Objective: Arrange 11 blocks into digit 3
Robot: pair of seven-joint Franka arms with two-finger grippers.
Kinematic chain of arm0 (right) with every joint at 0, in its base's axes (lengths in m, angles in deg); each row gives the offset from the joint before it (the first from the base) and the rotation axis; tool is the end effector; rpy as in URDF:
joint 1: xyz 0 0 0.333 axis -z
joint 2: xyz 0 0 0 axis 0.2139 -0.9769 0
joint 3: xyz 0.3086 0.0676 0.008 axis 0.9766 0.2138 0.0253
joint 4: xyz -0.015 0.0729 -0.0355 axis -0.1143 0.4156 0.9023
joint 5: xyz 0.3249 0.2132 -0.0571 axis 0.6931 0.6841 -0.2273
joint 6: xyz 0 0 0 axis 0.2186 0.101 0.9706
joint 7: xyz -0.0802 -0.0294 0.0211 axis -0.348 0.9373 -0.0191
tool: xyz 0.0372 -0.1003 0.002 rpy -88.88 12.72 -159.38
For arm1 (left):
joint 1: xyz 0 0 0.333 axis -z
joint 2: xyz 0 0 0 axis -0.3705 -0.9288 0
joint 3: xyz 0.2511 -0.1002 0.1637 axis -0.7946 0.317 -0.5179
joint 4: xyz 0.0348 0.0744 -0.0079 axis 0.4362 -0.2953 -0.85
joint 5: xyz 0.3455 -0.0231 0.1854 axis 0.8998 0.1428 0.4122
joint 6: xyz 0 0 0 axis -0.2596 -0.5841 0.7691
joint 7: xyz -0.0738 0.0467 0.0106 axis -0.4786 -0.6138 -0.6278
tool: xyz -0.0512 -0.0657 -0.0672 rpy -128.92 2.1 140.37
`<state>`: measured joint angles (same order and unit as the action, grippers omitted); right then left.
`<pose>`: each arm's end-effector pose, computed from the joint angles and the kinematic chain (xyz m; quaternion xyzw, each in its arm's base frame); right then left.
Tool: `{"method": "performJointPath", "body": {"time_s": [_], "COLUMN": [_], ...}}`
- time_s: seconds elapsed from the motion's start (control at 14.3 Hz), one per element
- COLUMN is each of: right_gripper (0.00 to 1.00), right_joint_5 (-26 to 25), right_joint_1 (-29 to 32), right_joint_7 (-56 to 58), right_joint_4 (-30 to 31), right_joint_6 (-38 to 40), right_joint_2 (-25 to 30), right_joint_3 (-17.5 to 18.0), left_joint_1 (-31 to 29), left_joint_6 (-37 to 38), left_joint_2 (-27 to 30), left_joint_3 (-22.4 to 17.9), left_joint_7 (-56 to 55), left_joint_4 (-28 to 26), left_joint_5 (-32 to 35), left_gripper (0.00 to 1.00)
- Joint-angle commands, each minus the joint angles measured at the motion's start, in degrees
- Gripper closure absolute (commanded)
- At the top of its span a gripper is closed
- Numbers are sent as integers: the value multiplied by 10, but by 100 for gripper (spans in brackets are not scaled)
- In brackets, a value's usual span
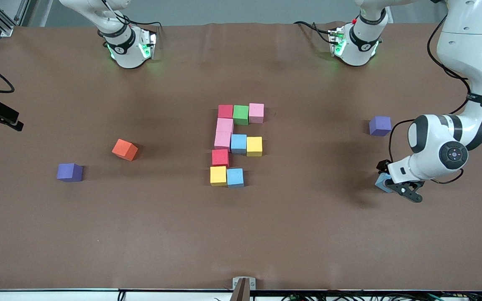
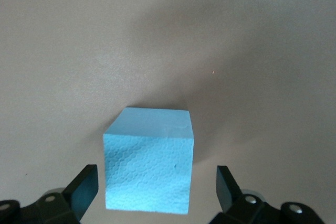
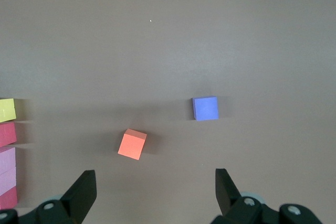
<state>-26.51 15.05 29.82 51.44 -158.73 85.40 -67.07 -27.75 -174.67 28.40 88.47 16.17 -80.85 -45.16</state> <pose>0.5742 -0.0518 0.6255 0.9995 -0.0179 0.0245 0.0007 0.6256 0.0158 0.2157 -0.9599 0.2774 0.0352 0.0193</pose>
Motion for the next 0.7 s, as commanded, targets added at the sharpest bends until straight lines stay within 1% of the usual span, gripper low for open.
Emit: {"method": "performJointPath", "body": {"time_s": [0.0,0.07,0.14,0.35,0.42,0.49,0.56,0.63], "right_gripper": [0,0,0,0,0,0,0,0], "right_joint_5": [-4,-4,-4,-4,-4,-4,-4,-4], "right_joint_1": [11,11,11,13,13,13,13,13], "right_joint_7": [-7,-7,-7,-7,-7,-7,-7,-7], "right_joint_4": [13,13,13,11,10,10,10,10], "right_joint_6": [-4,-3,-3,-5,-5,-5,-5,-5], "right_joint_2": [13,13,13,13,13,13,13,13], "right_joint_3": [12,12,12,12,12,12,11,11], "left_joint_1": [-4,-4,-5,-5,-5,-3,-2,-2], "left_joint_6": [-26,-28,-31,-49,-50,-52,-52,-52], "left_joint_2": [9,8,7,1,-1,-1,-1,-1], "left_joint_3": [2,1,1,1,1,1,2,2], "left_joint_7": [7,7,7,7,6,2,-1,-1], "left_joint_4": [-24,-24,-24,-29,-27,-26,-24,-20], "left_joint_5": [12,12,12,12,12,12,11,11], "left_gripper": [1,1,3,14,20,29,45,57]}}
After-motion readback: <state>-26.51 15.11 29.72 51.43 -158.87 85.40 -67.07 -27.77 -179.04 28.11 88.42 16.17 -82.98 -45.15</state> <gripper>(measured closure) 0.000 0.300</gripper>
